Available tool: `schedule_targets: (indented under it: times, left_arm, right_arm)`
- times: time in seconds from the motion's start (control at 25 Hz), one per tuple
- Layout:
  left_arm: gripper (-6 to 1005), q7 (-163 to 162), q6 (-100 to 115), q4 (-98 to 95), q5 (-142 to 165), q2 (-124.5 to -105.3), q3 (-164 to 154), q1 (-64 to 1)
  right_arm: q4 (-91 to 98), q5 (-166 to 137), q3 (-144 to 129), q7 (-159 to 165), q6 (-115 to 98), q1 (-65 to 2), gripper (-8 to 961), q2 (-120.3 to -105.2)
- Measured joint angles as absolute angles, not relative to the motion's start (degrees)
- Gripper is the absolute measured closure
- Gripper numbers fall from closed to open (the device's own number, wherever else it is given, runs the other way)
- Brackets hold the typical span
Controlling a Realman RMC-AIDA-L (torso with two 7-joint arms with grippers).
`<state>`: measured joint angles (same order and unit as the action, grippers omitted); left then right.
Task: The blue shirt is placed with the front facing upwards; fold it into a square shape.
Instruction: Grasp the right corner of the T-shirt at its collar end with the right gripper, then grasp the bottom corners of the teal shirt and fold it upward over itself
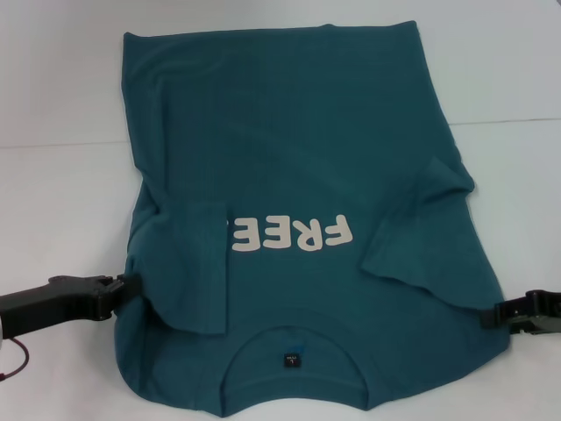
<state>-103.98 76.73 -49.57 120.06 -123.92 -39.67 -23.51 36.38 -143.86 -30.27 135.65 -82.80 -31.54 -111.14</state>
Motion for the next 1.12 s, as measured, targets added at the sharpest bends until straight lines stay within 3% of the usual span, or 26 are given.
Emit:
schedule_targets:
  times: [0.32, 0.76, 1.12]
  left_arm:
    - [983, -104.0, 76.7, -49.6, 120.1, -123.92, -39.6, -23.5]
    - [983, -104.0, 77.1, -49.8, 120.1, -123.92, -39.4, -23.4]
    - [982, -104.5, 78.4, -50.1, 120.1, -123.63, -39.2, -23.3]
  right_arm:
    - [36.8, -144.5, -30.4, 134.0, -82.3, -31.4, 676, -111.21]
    - [37.1, -144.1, -30.0, 133.7, -83.5, -31.3, 896, -110.57]
    - [39.8, -142.5, -28.3, 133.1, -87.1, -30.2, 911, -110.19]
